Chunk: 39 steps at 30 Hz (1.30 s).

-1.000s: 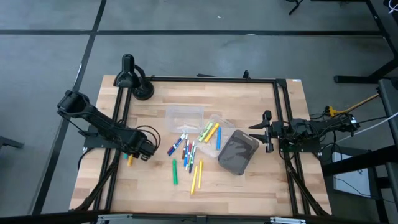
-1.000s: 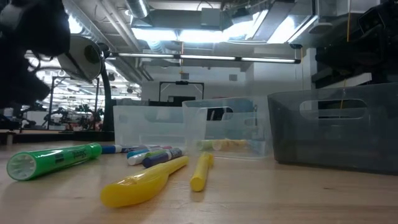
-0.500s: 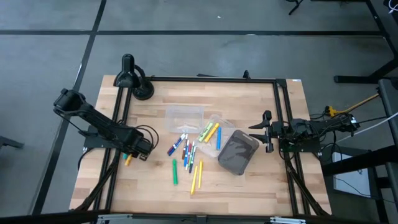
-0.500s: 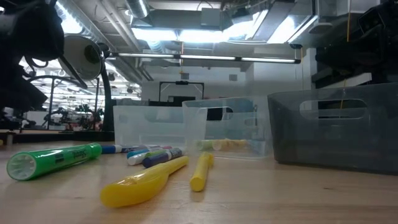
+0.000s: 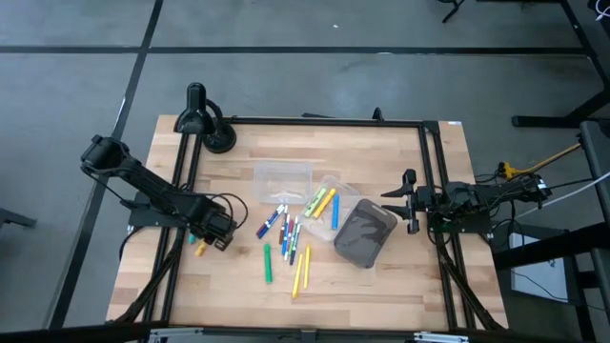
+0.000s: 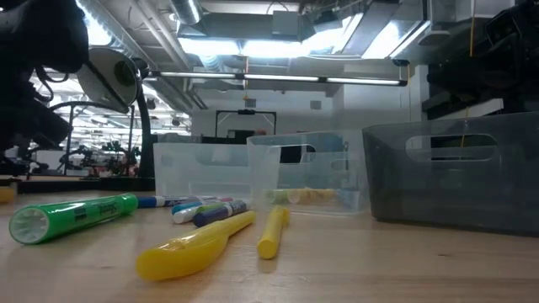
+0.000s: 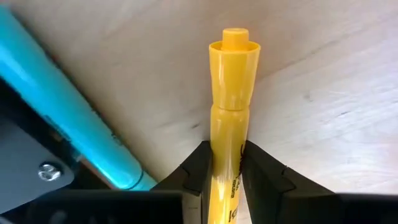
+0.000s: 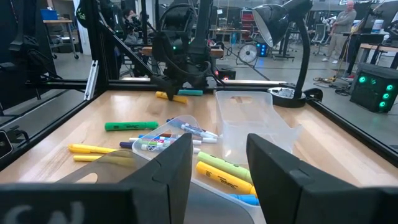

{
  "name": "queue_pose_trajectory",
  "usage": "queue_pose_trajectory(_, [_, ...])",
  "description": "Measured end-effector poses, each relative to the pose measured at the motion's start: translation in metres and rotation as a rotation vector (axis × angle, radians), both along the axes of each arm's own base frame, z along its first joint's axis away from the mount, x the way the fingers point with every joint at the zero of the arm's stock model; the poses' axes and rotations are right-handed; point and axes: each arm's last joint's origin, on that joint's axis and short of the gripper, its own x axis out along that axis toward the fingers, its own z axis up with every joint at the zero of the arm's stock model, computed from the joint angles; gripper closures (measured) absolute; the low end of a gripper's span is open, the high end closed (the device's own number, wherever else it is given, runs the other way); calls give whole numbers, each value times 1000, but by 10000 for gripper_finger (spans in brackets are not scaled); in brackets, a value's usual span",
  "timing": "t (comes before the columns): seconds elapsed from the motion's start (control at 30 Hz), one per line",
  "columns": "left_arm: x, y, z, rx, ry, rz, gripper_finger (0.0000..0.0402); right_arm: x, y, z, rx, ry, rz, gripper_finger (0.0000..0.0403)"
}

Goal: Pick & Place Markers
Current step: Put the yellow highlighter pen into the right transparent bin

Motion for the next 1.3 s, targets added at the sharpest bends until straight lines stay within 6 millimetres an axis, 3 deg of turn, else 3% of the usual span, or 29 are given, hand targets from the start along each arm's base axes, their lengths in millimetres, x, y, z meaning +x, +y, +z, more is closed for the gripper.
queue_pose_trajectory(0.27, [14,-4,1,7,-180,-77,340,0,0,0,0,0,0,251])
queue_pose_trajectory(0.9, [32,-10,4,-14,-395,-158,339,0,0,0,0,0,0,251])
queue_pose_trajectory(1.3, [62,-21,23,-55,-803,-252,339,0,0,0,0,0,0,251])
